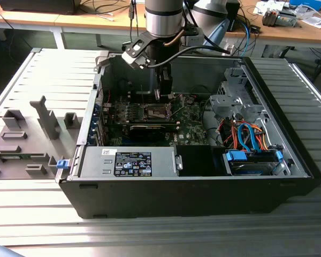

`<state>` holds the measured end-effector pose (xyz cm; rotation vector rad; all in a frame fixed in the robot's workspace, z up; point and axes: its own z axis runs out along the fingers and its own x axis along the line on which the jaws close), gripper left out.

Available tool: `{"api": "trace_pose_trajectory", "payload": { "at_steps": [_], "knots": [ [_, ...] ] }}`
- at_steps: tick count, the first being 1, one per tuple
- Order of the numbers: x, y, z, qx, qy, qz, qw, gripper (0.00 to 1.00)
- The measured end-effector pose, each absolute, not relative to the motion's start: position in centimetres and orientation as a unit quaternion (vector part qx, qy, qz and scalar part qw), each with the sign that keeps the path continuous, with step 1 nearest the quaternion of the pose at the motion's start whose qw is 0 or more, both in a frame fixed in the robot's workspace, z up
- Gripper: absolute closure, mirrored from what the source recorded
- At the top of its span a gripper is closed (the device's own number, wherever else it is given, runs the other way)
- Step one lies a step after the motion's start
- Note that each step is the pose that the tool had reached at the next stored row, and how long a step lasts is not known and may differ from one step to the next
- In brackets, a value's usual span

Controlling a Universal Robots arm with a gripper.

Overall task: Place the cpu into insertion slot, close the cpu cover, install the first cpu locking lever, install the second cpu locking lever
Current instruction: 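Place the cpu into insertion slot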

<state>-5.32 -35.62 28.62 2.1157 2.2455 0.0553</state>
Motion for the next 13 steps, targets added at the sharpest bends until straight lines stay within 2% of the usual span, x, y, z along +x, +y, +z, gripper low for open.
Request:
{"api": "trace_pose_trajectory", "payload": {
  "at_steps": [13],
  "knots": [
    [-5.71, -35.62, 28.60, 0.685, 0.727, 0.018, 0.028, 0.46]
  ]
}}
